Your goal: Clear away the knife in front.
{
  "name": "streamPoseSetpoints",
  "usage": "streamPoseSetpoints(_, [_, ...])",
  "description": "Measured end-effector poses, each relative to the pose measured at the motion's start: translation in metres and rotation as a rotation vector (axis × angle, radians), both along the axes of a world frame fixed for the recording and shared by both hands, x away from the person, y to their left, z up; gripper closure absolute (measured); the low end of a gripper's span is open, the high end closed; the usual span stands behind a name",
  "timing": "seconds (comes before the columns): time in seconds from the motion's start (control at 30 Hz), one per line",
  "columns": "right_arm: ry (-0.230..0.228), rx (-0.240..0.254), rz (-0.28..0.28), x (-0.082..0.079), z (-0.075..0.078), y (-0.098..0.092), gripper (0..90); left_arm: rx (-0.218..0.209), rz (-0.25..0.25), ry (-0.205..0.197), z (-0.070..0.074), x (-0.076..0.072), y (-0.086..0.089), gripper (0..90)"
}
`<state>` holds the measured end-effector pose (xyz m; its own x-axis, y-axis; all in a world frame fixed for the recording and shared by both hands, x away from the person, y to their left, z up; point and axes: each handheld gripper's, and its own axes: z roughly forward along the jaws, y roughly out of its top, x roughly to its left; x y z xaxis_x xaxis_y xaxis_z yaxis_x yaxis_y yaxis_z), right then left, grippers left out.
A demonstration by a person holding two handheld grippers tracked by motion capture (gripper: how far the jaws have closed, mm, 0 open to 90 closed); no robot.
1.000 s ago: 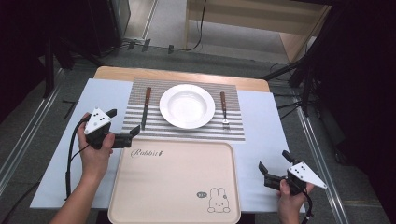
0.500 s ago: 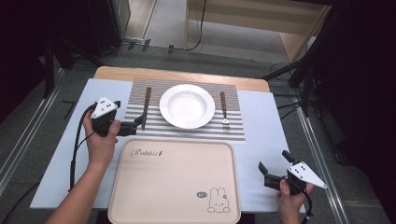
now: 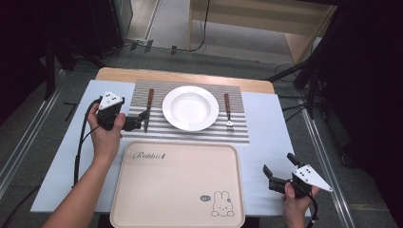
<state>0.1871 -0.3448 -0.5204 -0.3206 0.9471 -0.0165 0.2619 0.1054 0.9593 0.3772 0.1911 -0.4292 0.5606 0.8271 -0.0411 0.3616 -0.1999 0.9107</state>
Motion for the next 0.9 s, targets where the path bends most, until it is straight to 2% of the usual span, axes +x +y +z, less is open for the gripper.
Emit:
streamPoseSetpoints(0.43, [0.002,-0.002,0.003,0.0,0.0,0.0,0.0,0.012,0.022,0.065,0.001,0.031,-0.005,0.0])
streamPoseSetpoints(0.53, [0.004,-0.002,0.004,0.001,0.0,0.0,0.0,0.012,0.081,0.097,0.001,0.042,-0.004,12.5])
streamPoseSetpoints(0.9, [0.004,-0.003,0.004,0.001,0.0,0.0,0.0,0.03,0.096,0.184,-0.005,0.065,-0.009,13.0])
